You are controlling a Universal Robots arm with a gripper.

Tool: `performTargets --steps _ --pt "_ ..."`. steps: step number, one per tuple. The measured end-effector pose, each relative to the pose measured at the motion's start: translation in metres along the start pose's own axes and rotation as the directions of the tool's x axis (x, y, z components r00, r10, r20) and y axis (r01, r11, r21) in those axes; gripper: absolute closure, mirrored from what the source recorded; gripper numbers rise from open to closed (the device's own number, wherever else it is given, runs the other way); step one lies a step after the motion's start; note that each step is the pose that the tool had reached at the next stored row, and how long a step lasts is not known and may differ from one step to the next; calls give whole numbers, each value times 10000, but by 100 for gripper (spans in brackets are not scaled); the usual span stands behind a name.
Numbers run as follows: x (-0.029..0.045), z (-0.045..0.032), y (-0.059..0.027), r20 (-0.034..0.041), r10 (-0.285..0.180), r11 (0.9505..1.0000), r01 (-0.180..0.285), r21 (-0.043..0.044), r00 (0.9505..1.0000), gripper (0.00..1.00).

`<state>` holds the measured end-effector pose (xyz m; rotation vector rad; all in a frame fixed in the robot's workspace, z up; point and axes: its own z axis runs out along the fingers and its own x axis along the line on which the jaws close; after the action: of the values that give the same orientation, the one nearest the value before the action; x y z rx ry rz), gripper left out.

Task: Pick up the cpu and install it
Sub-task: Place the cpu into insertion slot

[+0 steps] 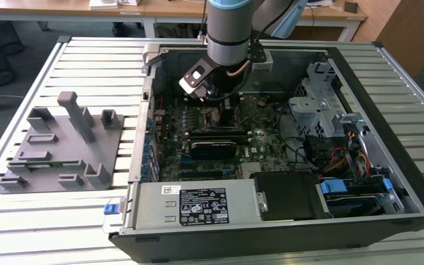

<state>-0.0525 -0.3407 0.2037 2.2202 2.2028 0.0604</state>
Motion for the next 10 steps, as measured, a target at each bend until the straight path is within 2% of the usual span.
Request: performTargets --steps 10 --pt "5 75 -6 2 28 10000 -28 -1 10000 46"
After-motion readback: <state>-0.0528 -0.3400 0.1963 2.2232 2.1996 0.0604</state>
